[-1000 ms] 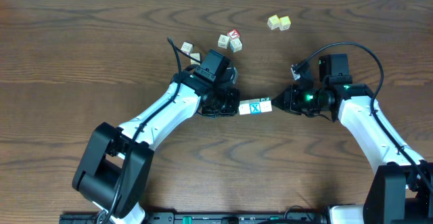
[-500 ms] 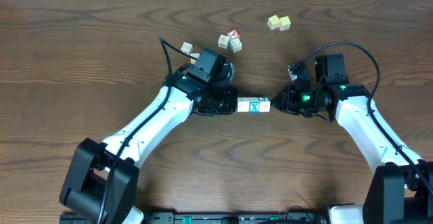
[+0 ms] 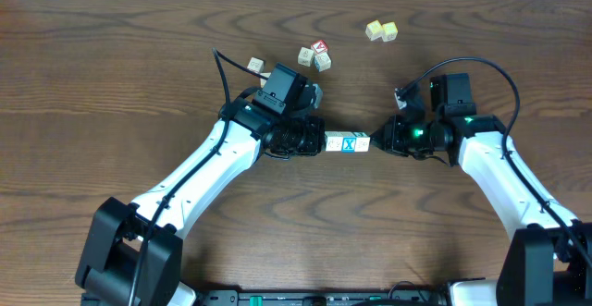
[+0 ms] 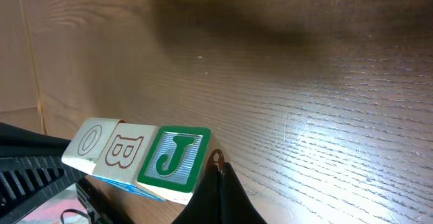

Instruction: Lift 3 blocks

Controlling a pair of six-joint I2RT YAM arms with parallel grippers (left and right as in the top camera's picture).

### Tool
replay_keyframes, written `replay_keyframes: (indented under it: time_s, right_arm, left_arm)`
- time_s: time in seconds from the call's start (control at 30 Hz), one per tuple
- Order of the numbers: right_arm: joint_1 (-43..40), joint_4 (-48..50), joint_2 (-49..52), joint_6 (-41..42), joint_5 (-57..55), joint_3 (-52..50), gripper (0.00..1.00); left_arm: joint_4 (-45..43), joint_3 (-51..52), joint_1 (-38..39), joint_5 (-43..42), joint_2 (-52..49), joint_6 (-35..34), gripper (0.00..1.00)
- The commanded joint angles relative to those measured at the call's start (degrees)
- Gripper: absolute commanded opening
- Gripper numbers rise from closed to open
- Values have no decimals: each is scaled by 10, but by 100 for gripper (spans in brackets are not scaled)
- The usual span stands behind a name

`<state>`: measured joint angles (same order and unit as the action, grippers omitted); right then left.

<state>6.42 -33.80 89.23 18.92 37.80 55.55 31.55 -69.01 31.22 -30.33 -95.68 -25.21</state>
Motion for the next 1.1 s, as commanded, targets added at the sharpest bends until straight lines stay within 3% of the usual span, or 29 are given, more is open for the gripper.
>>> replay_keyframes:
  time_s: [0.0, 1.07]
  right_arm:
    - [27, 2, -38, 18, 88, 7, 1]
    - [42, 2, -94, 44, 88, 7, 1]
  left_arm:
    - [-9, -4, 13, -48, 8, 7, 7]
    - [-7, -5, 13, -30, 51, -17, 7]
